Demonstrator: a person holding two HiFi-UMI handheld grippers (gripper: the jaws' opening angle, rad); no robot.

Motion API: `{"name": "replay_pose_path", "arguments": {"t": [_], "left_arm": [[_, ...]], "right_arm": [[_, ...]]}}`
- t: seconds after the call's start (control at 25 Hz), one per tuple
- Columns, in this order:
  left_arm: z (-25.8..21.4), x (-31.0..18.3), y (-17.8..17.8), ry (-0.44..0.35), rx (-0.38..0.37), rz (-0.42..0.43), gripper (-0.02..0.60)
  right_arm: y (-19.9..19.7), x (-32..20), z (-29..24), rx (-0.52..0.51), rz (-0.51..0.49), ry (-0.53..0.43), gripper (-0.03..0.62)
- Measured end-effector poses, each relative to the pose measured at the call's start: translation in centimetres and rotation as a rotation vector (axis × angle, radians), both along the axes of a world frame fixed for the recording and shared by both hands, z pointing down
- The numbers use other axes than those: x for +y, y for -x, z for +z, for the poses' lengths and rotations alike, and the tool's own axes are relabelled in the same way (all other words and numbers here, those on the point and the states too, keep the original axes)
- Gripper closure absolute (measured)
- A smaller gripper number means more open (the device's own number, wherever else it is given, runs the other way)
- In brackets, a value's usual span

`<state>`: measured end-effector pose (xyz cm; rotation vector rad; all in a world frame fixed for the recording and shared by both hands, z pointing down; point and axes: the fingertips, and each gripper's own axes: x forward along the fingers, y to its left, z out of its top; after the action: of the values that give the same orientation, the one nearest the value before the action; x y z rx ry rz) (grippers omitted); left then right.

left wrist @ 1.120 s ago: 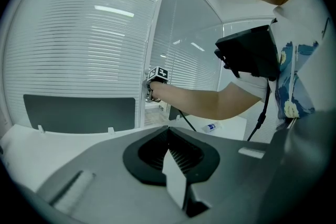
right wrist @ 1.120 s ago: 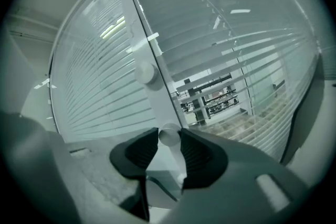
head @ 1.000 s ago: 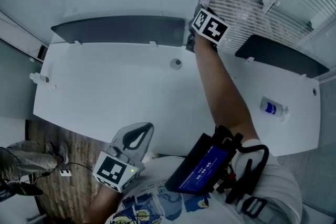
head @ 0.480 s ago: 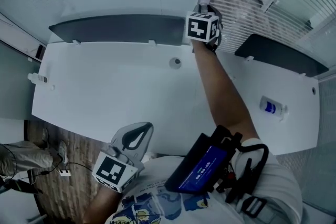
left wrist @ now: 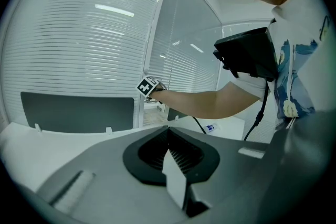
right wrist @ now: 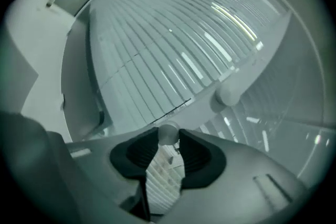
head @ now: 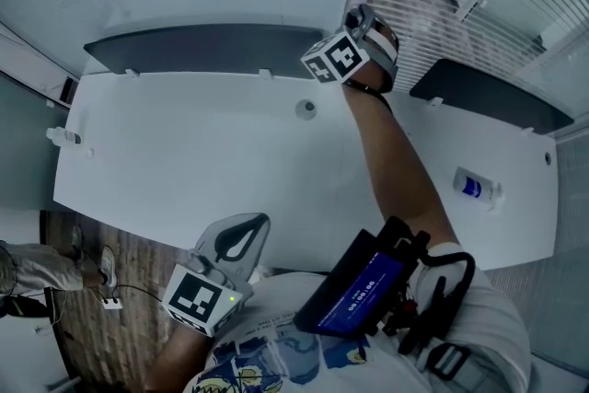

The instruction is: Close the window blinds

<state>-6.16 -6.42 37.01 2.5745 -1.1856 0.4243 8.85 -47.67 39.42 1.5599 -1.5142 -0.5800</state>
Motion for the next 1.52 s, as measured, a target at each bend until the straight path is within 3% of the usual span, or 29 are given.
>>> {"name": "replay_pose_path", "arguments": {"t": [0.08,0.2,0.28,0.4,0.56,0.68,0.76,0.96,1.2,1.32,1.52], "left_arm": [[0.0,0.0,0.0,-0.002,0.005,0.001,0.578],[0.1,0.0,-0.1,0.007,0.006,0.009,0.578],[0.1,0.0,-0.2,0.012,0.004,0.008,0.578],[0.1,-0.2,-0.3,0.008,-0.001,0.010,0.578],[0.1,-0.1,-0.5,0.004,0.003,0.019,0.578],[0.2,0.0,-0.5,-0.010,0.001,0.031,0.578],[0.4,0.0,-0.4,-0.004,-0.004,0.035,0.578],[0.0,-0.2,-1.2,0.006,-0.004,0.044,0.578],[0.1,-0.2,-1.5,0.013,-0.012,0.056,0.578],[0.2,-0.2,-1.5,0.007,-0.016,0.060,0.578],[0.3,-0.1,-1.4,0.008,-0.016,0.058,0.578]], "right_arm": [[-0.2,0.1,-0.1,0.159,0.000,-0.014,0.476],[-0.2,0.0,-0.2,0.265,-0.016,-0.017,0.476],[-0.1,0.0,-0.1,0.249,-0.030,-0.021,0.476],[0.1,0.0,0.0,0.095,-0.059,-0.019,0.473],[0.4,0.5,-0.6,-0.179,-0.088,-0.019,0.470],[0.2,1.3,-1.3,-0.450,-0.094,-0.010,0.465],[-0.2,1.7,-1.3,-0.729,-0.087,0.011,0.464],[-1.4,2.0,-0.1,-1.554,-0.043,0.114,0.464],[-1.4,1.7,-0.2,-2.223,-0.049,0.153,0.462],[-1.2,1.3,-0.2,-2.421,-0.067,0.175,0.461],[-1.6,0.8,-0.2,-2.473,-0.065,0.151,0.461]]}}
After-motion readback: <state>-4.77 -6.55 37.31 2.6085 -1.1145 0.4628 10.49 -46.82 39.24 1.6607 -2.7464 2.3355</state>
